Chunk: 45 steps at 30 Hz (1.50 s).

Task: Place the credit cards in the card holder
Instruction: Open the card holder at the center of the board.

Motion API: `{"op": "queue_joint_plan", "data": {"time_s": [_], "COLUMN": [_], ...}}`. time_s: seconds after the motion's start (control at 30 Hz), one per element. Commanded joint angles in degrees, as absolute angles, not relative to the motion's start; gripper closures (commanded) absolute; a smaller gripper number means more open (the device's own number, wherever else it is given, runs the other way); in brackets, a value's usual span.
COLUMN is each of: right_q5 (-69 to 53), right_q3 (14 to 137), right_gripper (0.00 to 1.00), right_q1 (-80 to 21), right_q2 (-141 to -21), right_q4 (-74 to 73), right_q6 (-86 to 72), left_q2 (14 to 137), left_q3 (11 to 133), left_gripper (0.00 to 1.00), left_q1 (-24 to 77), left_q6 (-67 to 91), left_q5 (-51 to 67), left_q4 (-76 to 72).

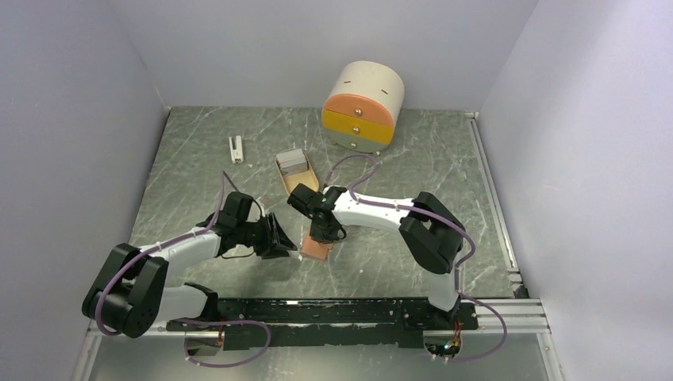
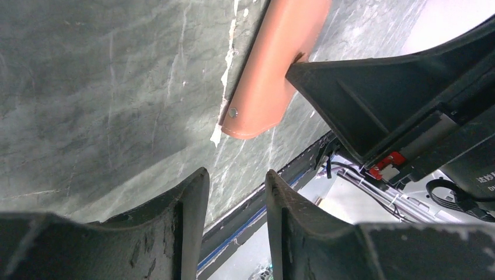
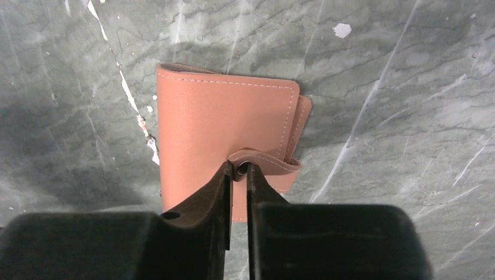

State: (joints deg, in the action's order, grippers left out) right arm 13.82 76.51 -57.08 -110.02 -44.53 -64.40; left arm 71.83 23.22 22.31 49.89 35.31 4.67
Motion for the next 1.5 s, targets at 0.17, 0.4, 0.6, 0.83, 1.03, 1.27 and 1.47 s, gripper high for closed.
{"op": "queue_joint_plan", "data": {"time_s": [0.17,0.4,0.6,0.83,1.03,1.27,1.47], "right_q5": [18.0,17.9,11.9,4.7,0.9,-0.8,-1.2], "right_q3": [69.5,66.4,60.2,53.6,52.0,52.1,53.5], "right_gripper": [1.0,1.0,1.0,1.0,1.0,1.0,1.0], "right_q1": [-57.2,-57.3,-57.3,-57.2,-57.0,-56.8,-55.4], "right_q2": [-105.7,-98.2,-89.6,-79.9,-78.7,-78.5,-78.9], "right_q4": [-38.9,-34.8,-26.5,-16.8,-12.8,-11.1,-11.6], "right_q6": [-56.5,-48.6,-41.0,-37.1,-37.1,-36.6,-35.3], "left_q2": [73.3,73.8,73.1,72.2,70.9,72.0,71.0], "left_q3": [25.0,25.9,27.5,31.9,32.3,33.3,33.2], "left_gripper": [0.55,0.55,0.52,0.43,0.34,0.28,0.26], "left_q1": [21.9,21.9,21.9,21.8,21.7,21.7,21.7], "left_q6": [49.2,49.2,48.3,45.3,45.1,42.7,41.6], "left_q5": [37.6,38.3,37.7,35.5,35.6,35.6,35.9], "left_q4": [4.9,4.7,6.3,11.1,9.8,11.0,10.4]}}
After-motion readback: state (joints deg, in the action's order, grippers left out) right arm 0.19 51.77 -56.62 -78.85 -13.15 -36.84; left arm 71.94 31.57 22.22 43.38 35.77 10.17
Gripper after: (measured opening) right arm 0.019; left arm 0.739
